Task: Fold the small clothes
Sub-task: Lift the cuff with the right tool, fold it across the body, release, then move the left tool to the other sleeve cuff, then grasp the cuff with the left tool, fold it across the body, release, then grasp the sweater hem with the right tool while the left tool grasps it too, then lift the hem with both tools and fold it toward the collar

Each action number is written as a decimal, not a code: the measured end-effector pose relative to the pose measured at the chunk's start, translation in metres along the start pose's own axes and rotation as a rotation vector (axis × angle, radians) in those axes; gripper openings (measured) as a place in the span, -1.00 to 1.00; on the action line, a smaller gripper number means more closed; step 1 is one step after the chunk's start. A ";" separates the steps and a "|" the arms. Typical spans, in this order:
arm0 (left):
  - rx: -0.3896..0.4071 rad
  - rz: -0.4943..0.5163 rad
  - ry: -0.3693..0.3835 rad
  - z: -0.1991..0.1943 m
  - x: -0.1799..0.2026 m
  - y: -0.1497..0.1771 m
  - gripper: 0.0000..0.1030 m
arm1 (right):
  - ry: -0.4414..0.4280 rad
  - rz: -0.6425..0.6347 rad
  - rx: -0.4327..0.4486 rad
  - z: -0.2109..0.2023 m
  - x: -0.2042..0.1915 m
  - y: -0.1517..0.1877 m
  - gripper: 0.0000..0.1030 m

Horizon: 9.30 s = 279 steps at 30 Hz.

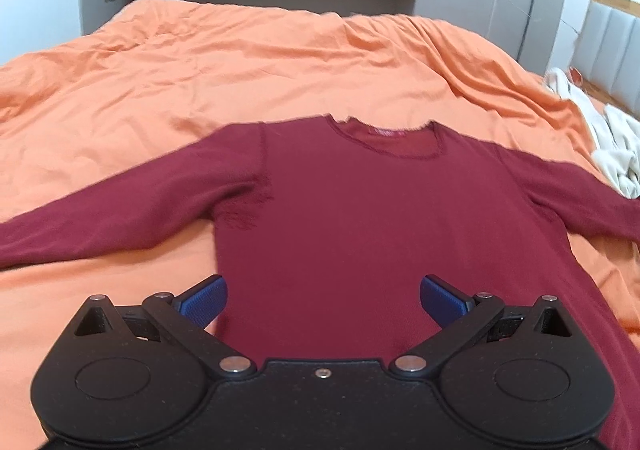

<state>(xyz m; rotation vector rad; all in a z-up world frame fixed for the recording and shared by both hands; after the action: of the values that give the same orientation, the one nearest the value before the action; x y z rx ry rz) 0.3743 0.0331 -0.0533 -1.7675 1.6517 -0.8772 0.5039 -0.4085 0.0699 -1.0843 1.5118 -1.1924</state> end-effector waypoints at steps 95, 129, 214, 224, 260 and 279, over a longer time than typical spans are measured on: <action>-0.104 -0.172 -0.138 0.129 -0.053 -0.022 0.99 | -0.153 -0.462 -0.379 -0.029 -0.073 0.196 -0.75; 0.161 -0.670 -0.452 -0.095 -0.310 0.003 0.99 | -0.478 -0.215 -0.303 -0.157 -0.159 0.147 1.00; 0.145 -0.081 0.157 0.115 0.113 -0.053 -0.06 | -0.206 0.074 -0.425 -0.099 -0.059 0.150 1.00; 0.128 -0.071 0.199 0.087 0.079 -0.059 0.86 | -0.240 -0.005 -0.436 -0.092 -0.082 0.155 1.00; 0.040 -0.257 -0.013 0.153 -0.185 -0.066 0.98 | -0.466 -0.367 -0.361 -0.011 -0.285 0.210 0.79; 0.144 -0.415 0.065 0.162 -0.200 -0.076 0.98 | -0.321 -0.291 -0.331 -0.008 -0.253 0.209 -0.91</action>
<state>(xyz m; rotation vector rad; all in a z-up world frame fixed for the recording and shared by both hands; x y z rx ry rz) 0.5422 0.2333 -0.1138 -2.0308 1.2380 -1.2145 0.5281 -0.1304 -0.1022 -1.6785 1.3557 -0.9142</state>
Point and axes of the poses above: each gripper's, at about its wrist camera, not at the fingertips, and z roughly the way its jaws point, x to its right, y to its underside, the point moved 10 cm from there along z, roughly the way its jaws point, and after that the axes turned 2 degrees about x, right-handed, at the moved point
